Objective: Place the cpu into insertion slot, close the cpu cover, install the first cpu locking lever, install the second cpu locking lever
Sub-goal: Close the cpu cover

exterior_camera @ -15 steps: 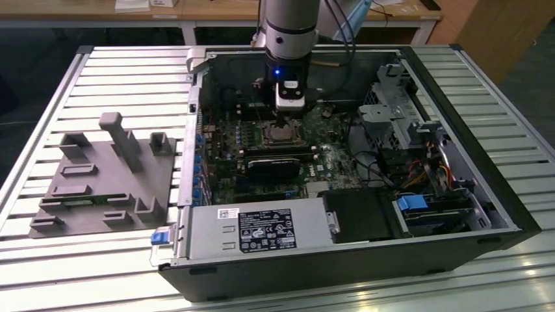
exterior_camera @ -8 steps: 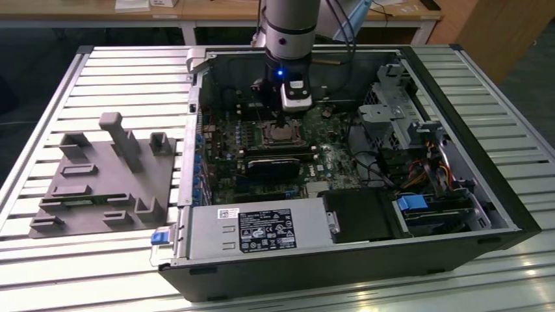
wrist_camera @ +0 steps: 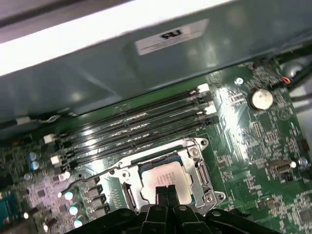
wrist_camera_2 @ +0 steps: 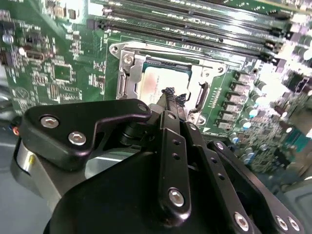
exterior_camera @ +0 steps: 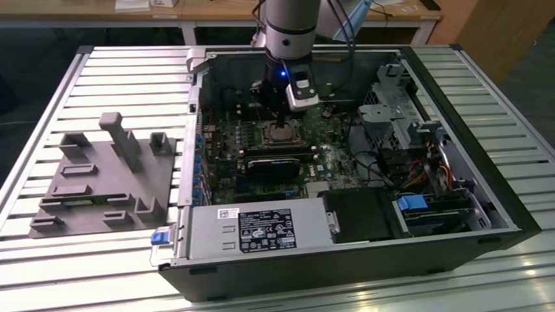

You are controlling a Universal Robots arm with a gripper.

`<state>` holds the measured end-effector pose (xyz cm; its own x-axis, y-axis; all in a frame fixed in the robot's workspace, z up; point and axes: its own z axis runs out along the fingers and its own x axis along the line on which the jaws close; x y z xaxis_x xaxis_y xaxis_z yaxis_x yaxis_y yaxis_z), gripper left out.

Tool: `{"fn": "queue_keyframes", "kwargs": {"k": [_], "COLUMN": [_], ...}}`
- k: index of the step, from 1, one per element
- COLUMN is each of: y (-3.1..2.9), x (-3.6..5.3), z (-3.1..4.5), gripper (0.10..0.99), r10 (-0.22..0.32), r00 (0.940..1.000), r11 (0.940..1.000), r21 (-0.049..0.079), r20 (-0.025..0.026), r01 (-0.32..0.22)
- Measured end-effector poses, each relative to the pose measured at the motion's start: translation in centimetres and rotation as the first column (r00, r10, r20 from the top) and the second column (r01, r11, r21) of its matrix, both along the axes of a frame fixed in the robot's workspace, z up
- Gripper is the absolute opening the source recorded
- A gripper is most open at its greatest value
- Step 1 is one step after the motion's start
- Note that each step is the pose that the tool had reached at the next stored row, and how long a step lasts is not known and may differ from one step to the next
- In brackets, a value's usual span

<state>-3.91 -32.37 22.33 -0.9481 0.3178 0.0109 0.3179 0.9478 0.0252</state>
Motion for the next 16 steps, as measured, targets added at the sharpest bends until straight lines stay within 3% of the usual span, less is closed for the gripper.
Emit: {"fn": "queue_keyframes", "kwargs": {"k": [5,7,9,12,13,16], "y": [0.0,0.0,0.0,-0.01,0.0,-0.01], "x": [0.0,0.0,0.0,-0.14,-0.2,-0.24], "z": [-0.01,-0.01,-0.02,-0.02,-0.02,-0.01], "gripper": [0.106,0.106,0.106,0.106,0.106,0.106], "r10": [0.061,0.081,0.092,0.099,0.1,0.102], "r00": [0.9982,0.9967,0.9956,0.9941,0.9939,0.9936], "r11": [0.998,0.9965,0.9955,0.9948,0.9948,0.9945], "r21": [0.016,0.02,0.019,0.017,0.016,0.016], "r20": [0.0031,0.0071,0.0187,0.0431,0.0464,0.047], "r01": [-0.061,-0.081,-0.093,-0.1,-0.101,-0.103]}}
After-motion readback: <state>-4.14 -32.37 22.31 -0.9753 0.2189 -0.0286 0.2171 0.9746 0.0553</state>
